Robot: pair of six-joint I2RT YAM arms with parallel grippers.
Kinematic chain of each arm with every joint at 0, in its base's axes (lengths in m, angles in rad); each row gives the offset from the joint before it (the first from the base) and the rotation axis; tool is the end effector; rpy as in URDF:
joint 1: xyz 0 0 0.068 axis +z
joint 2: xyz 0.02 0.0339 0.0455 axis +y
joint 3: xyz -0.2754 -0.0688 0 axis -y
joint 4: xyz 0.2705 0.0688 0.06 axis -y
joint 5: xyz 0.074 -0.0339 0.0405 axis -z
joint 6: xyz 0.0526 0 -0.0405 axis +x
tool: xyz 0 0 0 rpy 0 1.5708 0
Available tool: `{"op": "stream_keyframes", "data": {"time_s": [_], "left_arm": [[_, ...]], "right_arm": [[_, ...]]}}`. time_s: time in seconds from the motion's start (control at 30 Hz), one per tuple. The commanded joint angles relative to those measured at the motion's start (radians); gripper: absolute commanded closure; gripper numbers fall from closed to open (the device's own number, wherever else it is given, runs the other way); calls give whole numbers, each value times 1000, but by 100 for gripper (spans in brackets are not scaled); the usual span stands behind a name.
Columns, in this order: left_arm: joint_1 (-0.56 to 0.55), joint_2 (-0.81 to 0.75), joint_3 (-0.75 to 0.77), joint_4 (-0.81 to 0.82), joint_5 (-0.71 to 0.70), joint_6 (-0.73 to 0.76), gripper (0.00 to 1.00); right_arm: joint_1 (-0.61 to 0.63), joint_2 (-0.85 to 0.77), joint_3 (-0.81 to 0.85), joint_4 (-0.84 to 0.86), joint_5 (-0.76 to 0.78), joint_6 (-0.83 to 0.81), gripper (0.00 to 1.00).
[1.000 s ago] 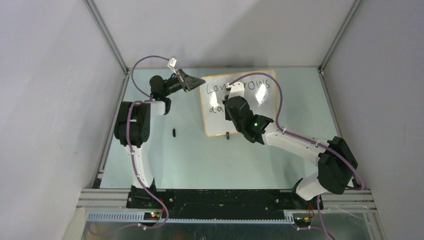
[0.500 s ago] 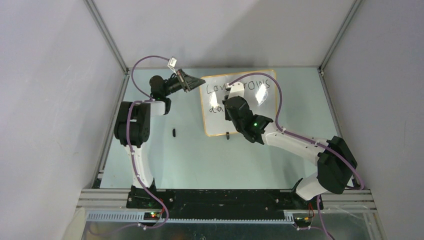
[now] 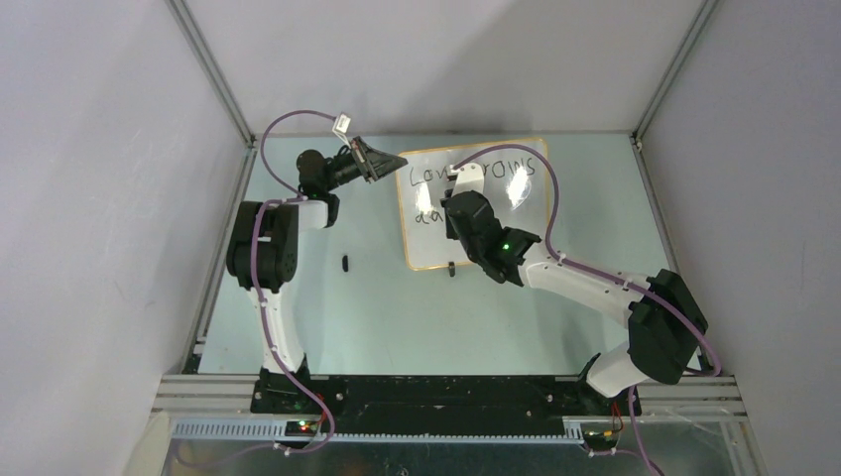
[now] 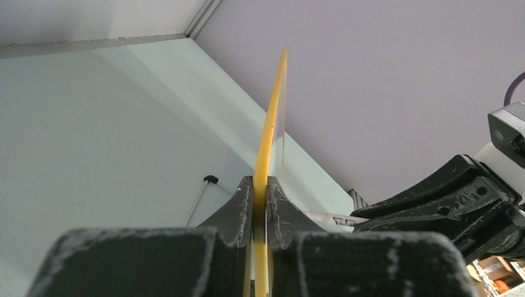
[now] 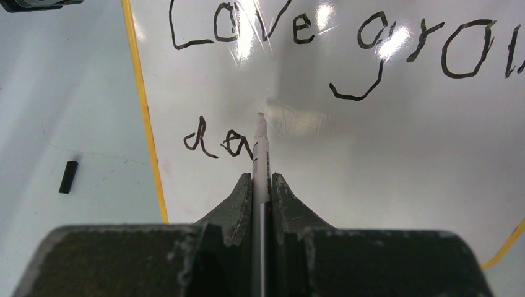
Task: Write a sentence on the whiteboard
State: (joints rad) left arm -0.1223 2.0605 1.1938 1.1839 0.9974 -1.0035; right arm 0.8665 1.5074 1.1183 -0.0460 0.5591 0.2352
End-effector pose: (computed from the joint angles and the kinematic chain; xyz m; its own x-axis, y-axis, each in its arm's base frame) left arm 0.4589 -0.1009 0.2212 -0.5576 -0.3924 -0.7315 0.7223 0.2049 -0.6605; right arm 0.2693 0.2739 0.2913 -0.3434 -0.0990 -0.9340 -0.2618 0.9651 -0.0061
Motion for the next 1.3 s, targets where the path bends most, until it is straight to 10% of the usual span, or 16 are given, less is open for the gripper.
{"op": "stream_keyframes", "data": {"time_s": [0.0,1.27], "left_arm": [[-19,-54,-9,10,14,19,100],[-20,-51,-5,11,14,17,100]], "right_arm": [[-9,0,3,35,-11,15,100],[-42,64,57,-13,-58,25,100]]}}
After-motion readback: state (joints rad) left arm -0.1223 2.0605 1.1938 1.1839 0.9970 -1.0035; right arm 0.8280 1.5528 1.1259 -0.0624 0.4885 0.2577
